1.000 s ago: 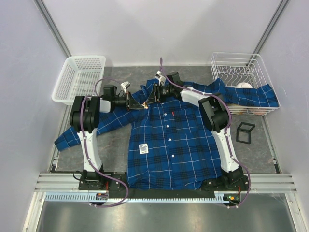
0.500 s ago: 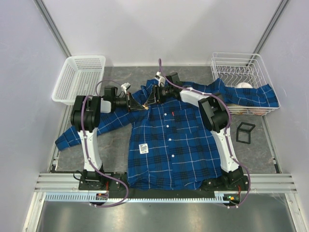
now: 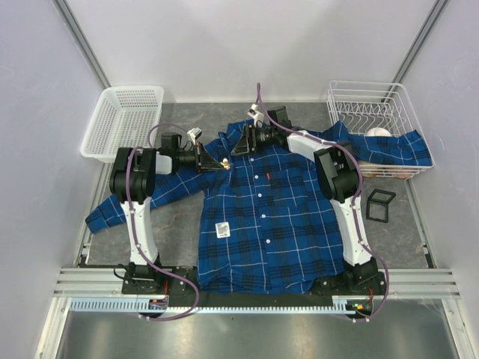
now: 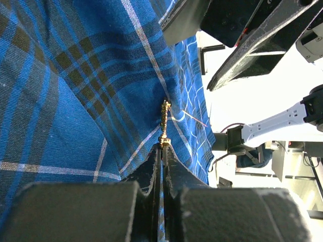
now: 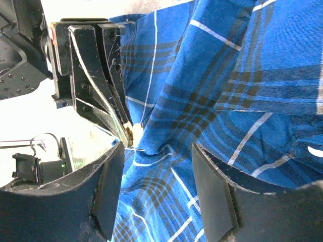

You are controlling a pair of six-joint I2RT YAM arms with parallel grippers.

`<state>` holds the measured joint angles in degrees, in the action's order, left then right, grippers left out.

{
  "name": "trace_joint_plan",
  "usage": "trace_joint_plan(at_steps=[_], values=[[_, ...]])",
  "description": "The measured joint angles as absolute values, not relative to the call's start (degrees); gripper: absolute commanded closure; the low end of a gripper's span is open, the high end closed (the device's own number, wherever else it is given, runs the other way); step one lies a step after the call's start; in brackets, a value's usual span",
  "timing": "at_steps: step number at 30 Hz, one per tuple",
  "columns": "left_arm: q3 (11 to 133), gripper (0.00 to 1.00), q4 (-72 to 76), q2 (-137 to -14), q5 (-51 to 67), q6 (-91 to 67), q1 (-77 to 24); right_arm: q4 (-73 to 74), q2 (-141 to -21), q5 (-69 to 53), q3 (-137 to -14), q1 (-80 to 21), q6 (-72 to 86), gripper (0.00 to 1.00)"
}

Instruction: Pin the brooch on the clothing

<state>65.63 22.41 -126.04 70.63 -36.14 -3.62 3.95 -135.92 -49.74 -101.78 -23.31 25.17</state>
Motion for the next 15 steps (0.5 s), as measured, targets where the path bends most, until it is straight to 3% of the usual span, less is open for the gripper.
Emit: trace_joint_plan(at_steps=[15], values=[[65.73, 0.98, 22.44, -126.04, 70.67, -36.16, -3.62, 3.97, -135.92, -50.74, -101.65, -24.93, 22.68, 0.43]])
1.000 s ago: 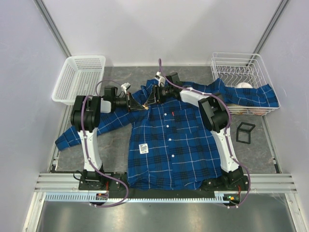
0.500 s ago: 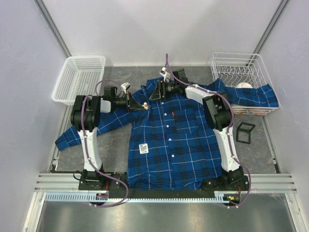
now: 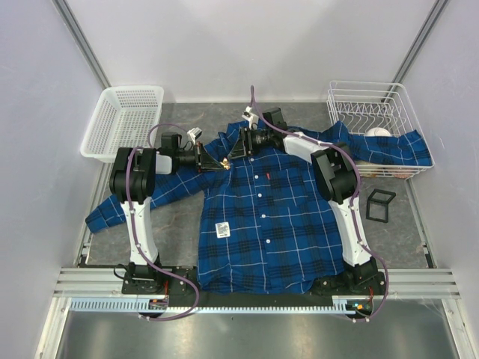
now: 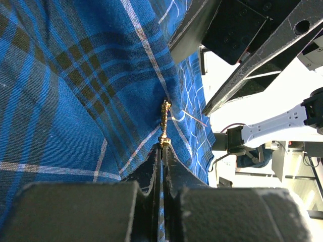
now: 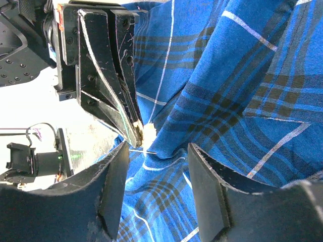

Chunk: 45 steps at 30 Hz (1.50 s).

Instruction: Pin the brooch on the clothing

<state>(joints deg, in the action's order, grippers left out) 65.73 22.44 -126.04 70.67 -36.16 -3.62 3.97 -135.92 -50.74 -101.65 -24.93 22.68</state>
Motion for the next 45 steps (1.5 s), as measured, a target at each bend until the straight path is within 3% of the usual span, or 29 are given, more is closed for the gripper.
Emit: trace_joint_plan(at_steps=[5, 34, 45], values=[[65.73, 0.98, 22.41, -126.04, 70.67, -36.16, -3.64, 3.95, -135.92, -50.72, -101.51, -25.02, 22.41, 0.48], [66.06, 0.98, 22.46, -126.04, 70.85, -36.16, -4.05, 5.23, -135.92, -50.74, -100.88, -26.24, 21.89, 0.47], [66.06, 0.98, 22.55, -126.04, 70.96, -36.16, -4.10, 5.87, -136.27, -49.78, -102.43, -26.79, 22.24, 0.52]])
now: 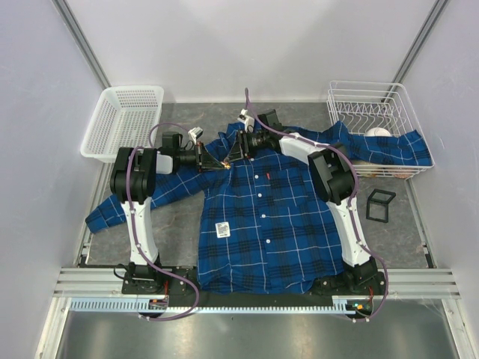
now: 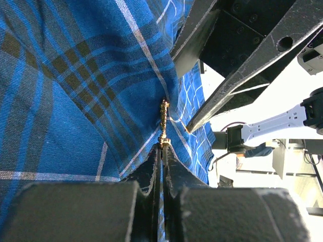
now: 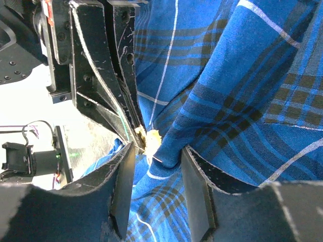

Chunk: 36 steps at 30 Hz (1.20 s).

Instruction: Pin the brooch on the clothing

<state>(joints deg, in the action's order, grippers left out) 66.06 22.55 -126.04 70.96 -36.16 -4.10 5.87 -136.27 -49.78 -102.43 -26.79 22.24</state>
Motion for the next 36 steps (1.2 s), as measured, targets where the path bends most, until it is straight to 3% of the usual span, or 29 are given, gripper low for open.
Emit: trace_joint_plan(at_steps=[20, 36], values=[[66.06, 0.98, 22.39, -126.04, 70.57, -36.12, -4.38, 11.86, -136.88, -43.64, -105.12, -28.38, 18.96, 0.63], [66.04, 0.98, 22.09, -126.04, 68.51, -35.44, -4.32, 14.98, -136.86, -35.48, -106.96, -30.06, 18.09, 0.65]])
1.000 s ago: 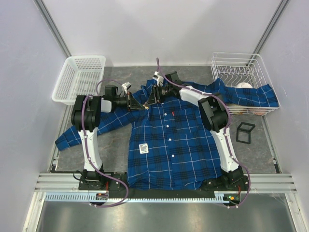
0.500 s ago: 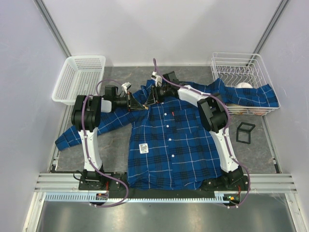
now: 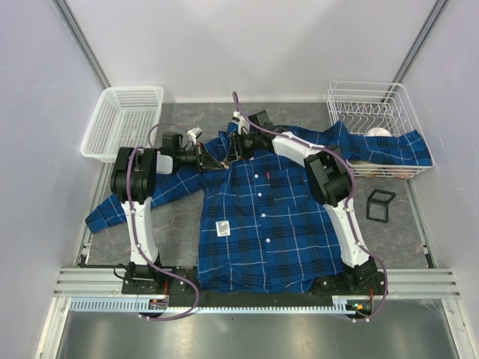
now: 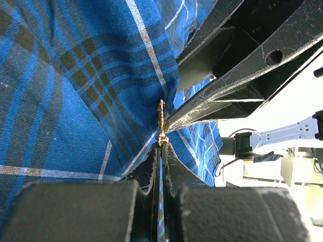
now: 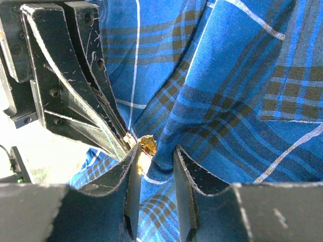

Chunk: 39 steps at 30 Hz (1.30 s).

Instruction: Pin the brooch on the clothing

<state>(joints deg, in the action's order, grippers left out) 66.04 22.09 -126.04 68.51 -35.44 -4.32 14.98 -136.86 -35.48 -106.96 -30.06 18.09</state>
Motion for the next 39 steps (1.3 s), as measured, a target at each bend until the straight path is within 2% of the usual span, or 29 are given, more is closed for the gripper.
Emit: trace_joint_plan(at_steps=[10, 22, 39], values=[[65.56, 0.98, 21.96, -126.02, 67.53, -35.11, -4.05, 14.22, -136.59, -32.05, -106.48, -30.63, 23.07, 0.67], [65.56, 0.98, 21.96, -126.02, 67.53, -35.11, -3.68, 4.84, -134.93, -31.92, -100.09, -30.52, 30.06, 0.68], [65.56, 0.98, 22.52, -126.02, 68.34, -35.16, -3.49, -7.29, -133.95, -33.63, -94.19, -30.04, 35.51, 0.60]])
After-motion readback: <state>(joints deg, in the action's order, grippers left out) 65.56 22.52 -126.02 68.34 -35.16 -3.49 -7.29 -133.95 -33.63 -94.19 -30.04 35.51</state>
